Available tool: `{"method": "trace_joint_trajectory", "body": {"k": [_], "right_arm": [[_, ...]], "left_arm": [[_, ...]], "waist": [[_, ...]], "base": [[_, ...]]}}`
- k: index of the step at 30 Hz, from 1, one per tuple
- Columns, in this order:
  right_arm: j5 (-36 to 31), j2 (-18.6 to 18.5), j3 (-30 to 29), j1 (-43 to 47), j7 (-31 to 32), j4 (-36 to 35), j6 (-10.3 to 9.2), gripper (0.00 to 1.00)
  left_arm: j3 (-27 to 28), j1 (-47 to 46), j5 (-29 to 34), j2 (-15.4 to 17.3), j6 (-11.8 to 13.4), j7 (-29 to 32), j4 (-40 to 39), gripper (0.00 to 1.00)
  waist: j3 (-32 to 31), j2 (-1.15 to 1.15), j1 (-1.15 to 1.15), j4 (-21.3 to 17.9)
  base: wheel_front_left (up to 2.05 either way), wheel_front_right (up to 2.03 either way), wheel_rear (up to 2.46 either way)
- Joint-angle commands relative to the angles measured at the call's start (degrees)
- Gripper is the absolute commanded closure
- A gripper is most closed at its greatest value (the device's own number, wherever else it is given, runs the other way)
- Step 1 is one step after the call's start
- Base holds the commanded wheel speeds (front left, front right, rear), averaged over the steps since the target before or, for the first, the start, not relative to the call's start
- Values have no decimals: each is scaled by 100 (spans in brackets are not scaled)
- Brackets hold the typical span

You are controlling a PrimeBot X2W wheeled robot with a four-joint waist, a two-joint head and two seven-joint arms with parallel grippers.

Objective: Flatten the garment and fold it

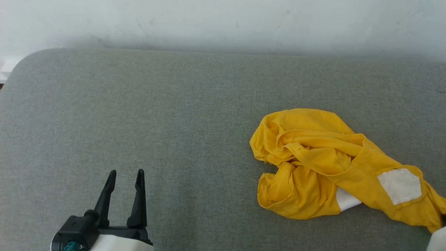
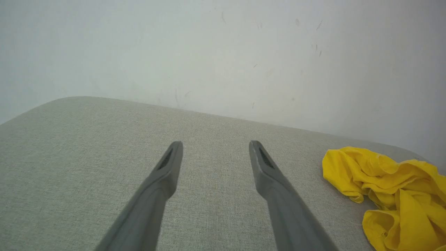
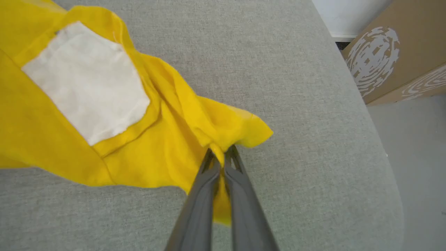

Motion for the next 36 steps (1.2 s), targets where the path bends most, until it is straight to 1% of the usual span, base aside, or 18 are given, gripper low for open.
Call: {"method": "trace_joint_trajectory", "body": {"k": [1, 2, 3, 4, 7, 10, 14, 17, 19, 22, 23, 25, 28, 32, 33, 35, 36], "right_arm": [[-18, 27, 30, -23, -106, 52, -5, 92], [-37, 58, 77, -42, -189, 127, -5, 68], [-36, 83, 110, -92, -279, 178, -5, 36], [-40, 100, 145, -156, -360, 204, -5, 0], [28, 120, 372, -396, -508, 96, -5, 0], [255, 100, 698, -667, -466, -260, -5, 0], [458, -153, 1276, -1096, -136, -755, -5, 0], [577, -349, 1697, -1513, 232, -818, -5, 0], [672, -349, 1839, -1779, 536, -705, -5, 0], [535, -376, 2012, -1981, 1344, -354, -5, 0], [483, -330, 1969, -2033, 1590, -252, -5, 0], [372, -362, 2046, -2099, 1967, -97, -5, 0], [192, -435, 2065, -2109, 2220, 114, -5, 0], [157, -372, 1967, -2044, 2231, 420, -5, 0], [131, -354, 1915, -2042, 2164, 461, -5, 55], [43, -343, 1868, -2048, 1946, 509, -5, 100], [29, -311, 1813, -2075, 1812, 513, -5, 100]], "left_arm": [[32, -60, 64, -20, -29, -27, 17, 0], [40, -58, 76, -20, -31, -27, 24, 0], [44, -58, 88, -20, -32, -27, 29, 0], [45, -61, 99, -20, -34, -27, 32, 0], [39, -68, 113, -20, -37, -27, 36, 0], [22, -62, 97, -20, -39, -27, 32, 0], [-13, -75, 31, -20, -41, -27, 6, 0], [-54, -123, -11, -20, -42, -27, 5, 0], [-74, -179, -37, -20, -43, -27, 13, 0], [-107, -265, -72, -20, -44, -27, 53, 0], [-117, -285, -83, -20, -44, -27, 65, 0], [-144, -318, -101, -20, -45, -27, 90, 0], [-171, -358, -129, -20, -46, -27, 135, 0], [-192, -365, -145, -20, -47, -27, 180, 0], [-197, -361, -143, -20, -47, -27, 189, 0], [-195, -352, -132, -20, -47, -27, 208, 0], [-180, -340, -124, -20, -47, -27, 212, 0]], "waist": [[-21, 0, 0, -20], [-36, 0, 0, -33], [-51, 0, 0, -45], [-64, 0, 0, -55], [-107, 0, 0, -83], [-120, 0, 0, -95], [-20, 0, 0, -83], [117, 0, 0, -33], [211, 0, 0, 20], [306, 0, 0, 126], [328, 0, 0, 160], [367, 0, 0, 235], [395, 0, 0, 339], [365, 0, 0, 420], [352, 0, 0, 432], [305, 0, 0, 438], [272, 0, 0, 422]], "base": [[0, 0, 0], [0, 0, 0], [0, 0, 0], [0, 0, 0], [0, 0, 0], [0, 0, 0], [0, 0, 0], [0, 0, 0], [0, 0, 0], [0, 0, 0], [0, 0, 0], [0, 0, 0], [0, 0, 0], [0, 0, 0], [0, 0, 0], [0, 0, 0], [0, 0, 0]]}}
